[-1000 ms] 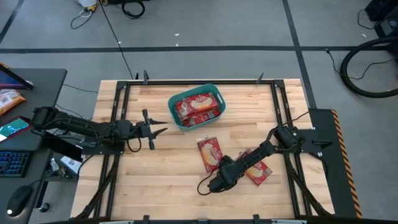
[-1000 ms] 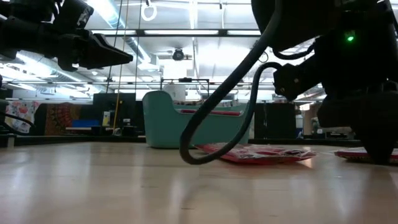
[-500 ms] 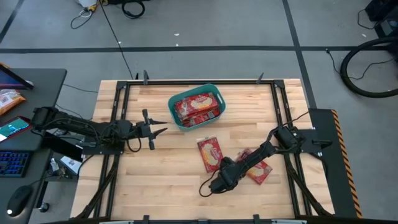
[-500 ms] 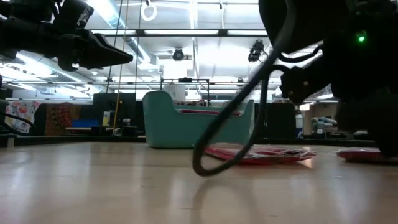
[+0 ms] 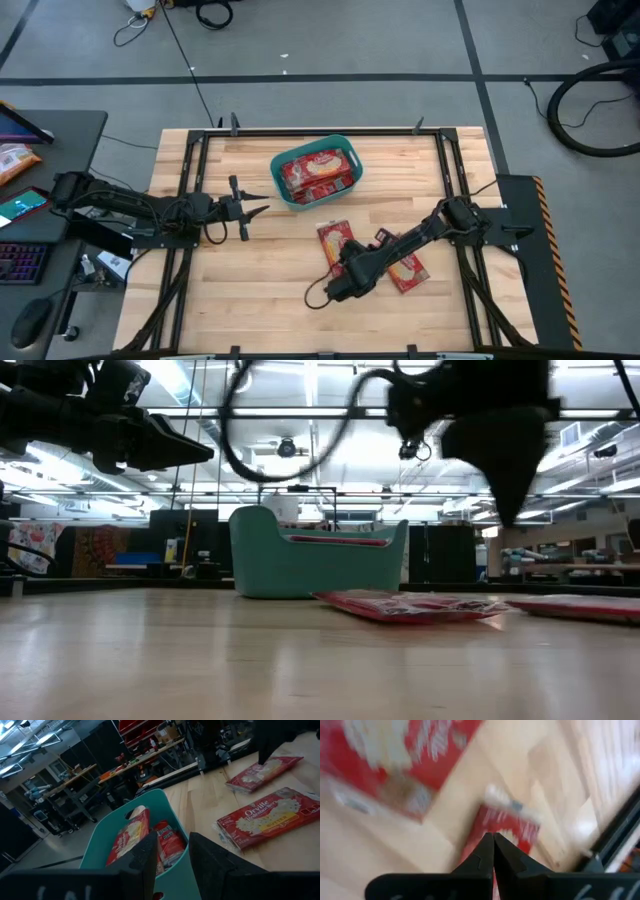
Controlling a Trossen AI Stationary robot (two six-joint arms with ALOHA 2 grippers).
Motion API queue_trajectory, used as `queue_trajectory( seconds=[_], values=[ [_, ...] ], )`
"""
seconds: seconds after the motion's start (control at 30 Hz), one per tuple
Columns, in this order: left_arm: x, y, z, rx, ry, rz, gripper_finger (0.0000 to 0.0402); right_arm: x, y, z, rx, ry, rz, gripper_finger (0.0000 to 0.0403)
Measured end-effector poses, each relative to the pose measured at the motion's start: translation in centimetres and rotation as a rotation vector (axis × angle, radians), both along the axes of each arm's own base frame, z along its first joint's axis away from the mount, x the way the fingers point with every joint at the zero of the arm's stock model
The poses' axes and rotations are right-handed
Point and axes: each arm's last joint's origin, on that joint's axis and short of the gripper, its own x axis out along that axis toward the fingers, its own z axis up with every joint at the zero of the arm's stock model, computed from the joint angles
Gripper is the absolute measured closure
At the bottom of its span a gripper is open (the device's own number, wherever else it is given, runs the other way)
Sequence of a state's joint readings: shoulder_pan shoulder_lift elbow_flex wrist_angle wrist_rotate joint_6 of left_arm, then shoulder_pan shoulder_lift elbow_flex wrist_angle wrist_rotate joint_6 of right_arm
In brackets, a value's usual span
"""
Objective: Sort popcorn bags into baskets
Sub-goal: Put the red popcorn bag into the green bin
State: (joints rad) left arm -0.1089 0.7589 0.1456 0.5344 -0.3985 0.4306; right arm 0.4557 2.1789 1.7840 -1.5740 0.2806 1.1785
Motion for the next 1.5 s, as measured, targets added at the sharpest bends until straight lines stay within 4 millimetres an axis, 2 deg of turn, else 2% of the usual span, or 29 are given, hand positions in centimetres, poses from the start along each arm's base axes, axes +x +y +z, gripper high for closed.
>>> queue_trajectory(
  seconds=[0.13, 0.27, 0.43, 0.57, 0.67, 0.77, 0.93, 1.03, 1.17, 1.3, 1.5],
  values=[
    [0.0, 0.0, 0.0, 0.0, 0.003, 0.0, 0.0285, 1.0, -0.6, 0.8, -0.019, -0.054, 0.026, 0.0398],
    [0.0, 0.0, -0.1, 0.001, 0.008, 0.0, 0.0285, 1.3, -0.8, 0.9, 0.041, -0.052, -0.017, 0.0387],
    [0.0, 0.0, -0.1, 0.001, 0.007, 0.0, 0.0285, 0.6, -0.6, -0.1, 0.102, -0.002, -0.148, 0.0348],
    [0.0, 0.0, -0.1, -0.008, 0.004, 0.001, 0.0285, -0.2, 0.2, -0.8, 0.138, 0.05, -0.186, 0.032],
    [0.0, 0.0, -0.1, -0.014, 0.003, 0.001, 0.0285, -1.2, 0.7, -0.6, 0.111, 0.053, -0.204, 0.0303],
    [0.0, 0.0, -0.1, -0.014, 0.002, 0.001, 0.0285, -2.9, 0.7, 0.7, 0.096, 0.024, -0.232, 0.0292],
    [0.0, 0.0, -0.1, -0.014, 0.002, 0.001, 0.0285, -6.2, -0.2, 3.2, 0.097, -0.05, -0.302, 0.0286],
    [0.0, 0.0, -0.1, -0.014, 0.002, 0.001, 0.0285, -7.4, -0.8, 3.5, 0.138, -0.116, -0.321, 0.0286],
    [0.0, 0.0, 0.0, -0.014, 0.001, 0.001, 0.0285, -8.0, -1.4, 1.6, 0.201, -0.16, -0.341, 0.0286],
    [0.0, 0.0, 0.0, -0.014, 0.001, 0.001, 0.0285, -7.4, -1.6, -1.1, 0.288, -0.147, -0.305, 0.028],
    [0.0, 0.0, -0.1, -0.003, 0.005, 0.0, 0.0285, -6.2, -2.0, -2.7, 0.338, -0.119, -0.328, 0.0225]
  ],
)
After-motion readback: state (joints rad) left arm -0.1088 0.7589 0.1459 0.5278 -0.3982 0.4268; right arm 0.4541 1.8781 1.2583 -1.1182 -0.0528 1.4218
